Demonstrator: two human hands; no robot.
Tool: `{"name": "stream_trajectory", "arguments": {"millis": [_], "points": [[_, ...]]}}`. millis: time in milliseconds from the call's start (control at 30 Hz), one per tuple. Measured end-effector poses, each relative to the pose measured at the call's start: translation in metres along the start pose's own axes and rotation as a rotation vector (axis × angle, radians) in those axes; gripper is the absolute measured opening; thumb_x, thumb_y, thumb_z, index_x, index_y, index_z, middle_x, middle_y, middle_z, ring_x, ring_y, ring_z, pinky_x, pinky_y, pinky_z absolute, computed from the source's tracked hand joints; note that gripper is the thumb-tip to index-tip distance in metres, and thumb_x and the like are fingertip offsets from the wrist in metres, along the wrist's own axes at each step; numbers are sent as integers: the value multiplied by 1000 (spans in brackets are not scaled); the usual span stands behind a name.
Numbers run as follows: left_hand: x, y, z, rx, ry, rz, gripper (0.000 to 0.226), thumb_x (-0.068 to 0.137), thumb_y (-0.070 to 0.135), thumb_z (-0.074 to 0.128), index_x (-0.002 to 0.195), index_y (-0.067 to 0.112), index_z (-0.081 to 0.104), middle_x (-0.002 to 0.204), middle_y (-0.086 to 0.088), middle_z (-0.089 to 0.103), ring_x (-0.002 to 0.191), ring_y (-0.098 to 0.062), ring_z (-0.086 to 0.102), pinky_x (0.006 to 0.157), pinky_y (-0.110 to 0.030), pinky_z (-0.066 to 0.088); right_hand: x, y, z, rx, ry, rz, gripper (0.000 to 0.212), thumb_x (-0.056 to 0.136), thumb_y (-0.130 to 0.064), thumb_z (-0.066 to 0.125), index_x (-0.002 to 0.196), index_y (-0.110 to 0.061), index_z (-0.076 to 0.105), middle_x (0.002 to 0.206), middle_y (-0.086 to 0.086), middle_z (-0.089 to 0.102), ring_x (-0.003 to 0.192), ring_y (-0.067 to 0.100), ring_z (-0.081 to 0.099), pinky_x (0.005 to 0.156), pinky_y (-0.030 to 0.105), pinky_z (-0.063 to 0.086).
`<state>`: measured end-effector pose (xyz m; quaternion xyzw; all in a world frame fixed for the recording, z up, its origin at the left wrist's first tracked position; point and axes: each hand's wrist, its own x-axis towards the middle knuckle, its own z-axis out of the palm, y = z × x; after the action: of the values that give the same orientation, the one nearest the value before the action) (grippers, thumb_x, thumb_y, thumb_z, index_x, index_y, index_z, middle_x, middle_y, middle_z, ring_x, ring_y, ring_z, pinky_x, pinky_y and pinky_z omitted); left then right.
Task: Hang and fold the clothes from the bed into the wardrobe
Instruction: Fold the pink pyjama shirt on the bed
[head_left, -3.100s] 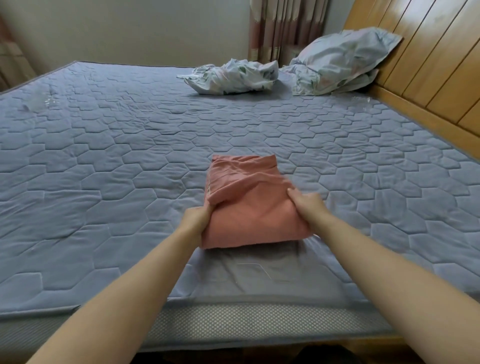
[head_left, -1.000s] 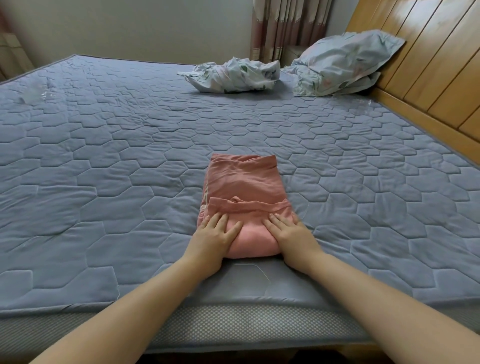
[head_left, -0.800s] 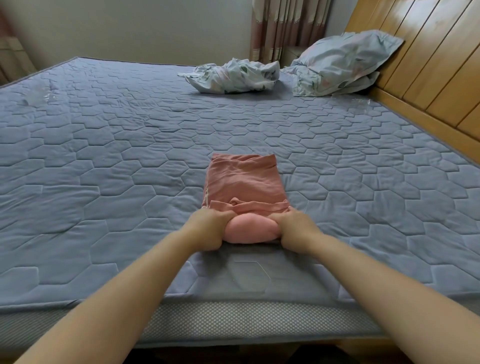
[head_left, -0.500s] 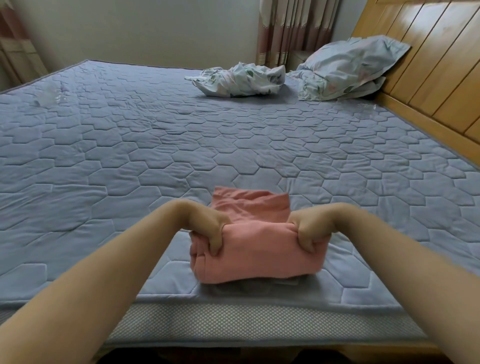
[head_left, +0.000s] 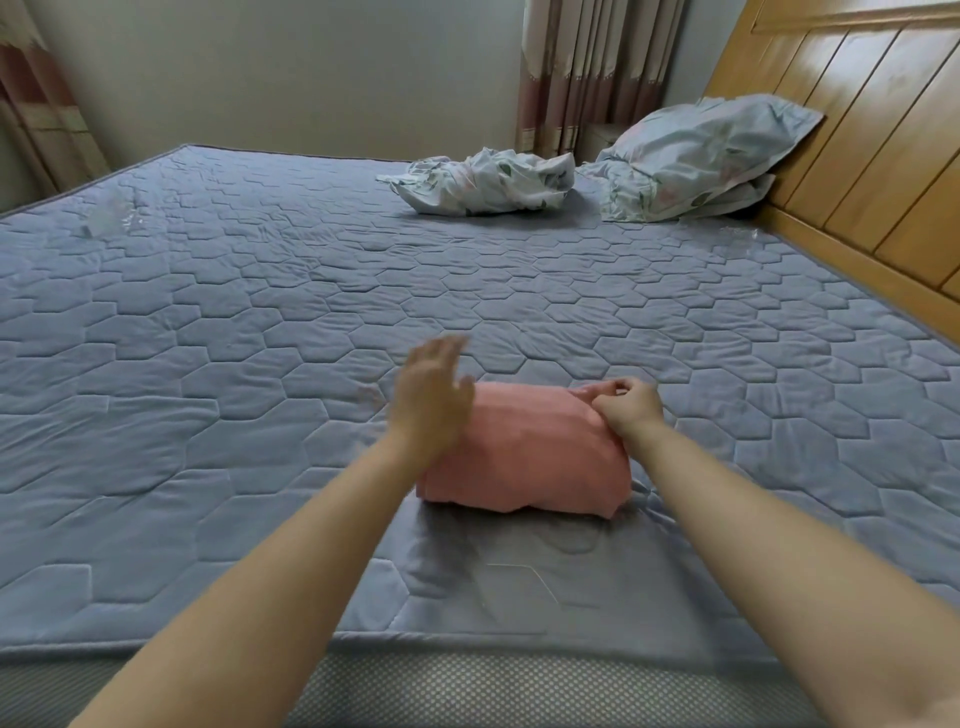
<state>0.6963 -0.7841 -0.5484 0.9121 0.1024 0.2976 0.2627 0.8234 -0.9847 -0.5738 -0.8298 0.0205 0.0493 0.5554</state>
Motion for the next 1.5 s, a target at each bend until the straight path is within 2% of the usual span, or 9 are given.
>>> {"name": "stream_trajectory", "arguments": {"millis": [67,167,267,400,700,867,1100,1400,1500], "points": [[-11,9,18,229,-265,206,50,96,31,42,144,20,39,151,-6,37,140,-26,30,112,-44,20,0,9,8,-104,-14,-29,17,83,-5,63,100,-5,64,91,6,65,91,21,58,77,26,46],[-28,-5,43,464,-593,102,53,99,50,23,150,36,18,160,6,11,147,-20,8,115,-52,7,-1,18,9,-255,-100,-83,26,90,-16,61,111,-1,62,109,11,66,99,21,56,83,24,40],[-39,-21,56,401,-592,-18,51,99,52,20,149,41,19,160,11,9,147,-17,4,116,-51,5,-1,26,6,-336,-175,12,60,90,-43,60,127,4,54,127,16,59,115,29,55,92,30,42],[-44,-25,63,381,-524,-50,50,98,53,21,148,42,22,159,13,10,147,-15,4,116,-48,3,-11,28,1,-59,-412,430,70,77,-63,65,124,-13,53,114,10,63,94,27,63,70,32,51],[-40,-18,53,413,-666,-89,53,99,49,17,150,41,5,160,13,-5,147,-18,-6,114,-53,5,-40,9,9,442,-500,599,38,89,-16,64,121,3,58,114,23,64,103,33,63,92,44,51],[-9,35,-10,225,-744,-128,61,101,41,31,153,25,4,161,2,2,147,-20,5,118,-43,13,-64,-82,-35,171,-411,285,36,81,-2,71,114,9,60,104,21,66,91,28,64,84,40,53],[97,188,-113,-137,-865,106,99,76,27,76,152,10,14,157,-11,20,146,-22,18,119,-40,11,-98,-262,-175,-902,-432,-422,22,78,-7,52,96,-19,55,99,5,64,91,27,59,68,35,45],[193,433,-222,-450,-826,521,101,62,48,79,146,36,23,137,26,36,130,-2,35,105,-12,27,-199,-454,-406,-958,-113,-525,24,83,-5,52,84,-28,45,78,-2,60,67,16,50,53,27,32],[204,495,-248,-544,-788,687,68,70,34,75,132,27,48,119,12,56,112,-8,48,95,-27,41,-240,-490,-448,-948,55,-478,16,81,-6,53,83,-22,49,76,-2,60,67,17,50,55,30,32]]}}
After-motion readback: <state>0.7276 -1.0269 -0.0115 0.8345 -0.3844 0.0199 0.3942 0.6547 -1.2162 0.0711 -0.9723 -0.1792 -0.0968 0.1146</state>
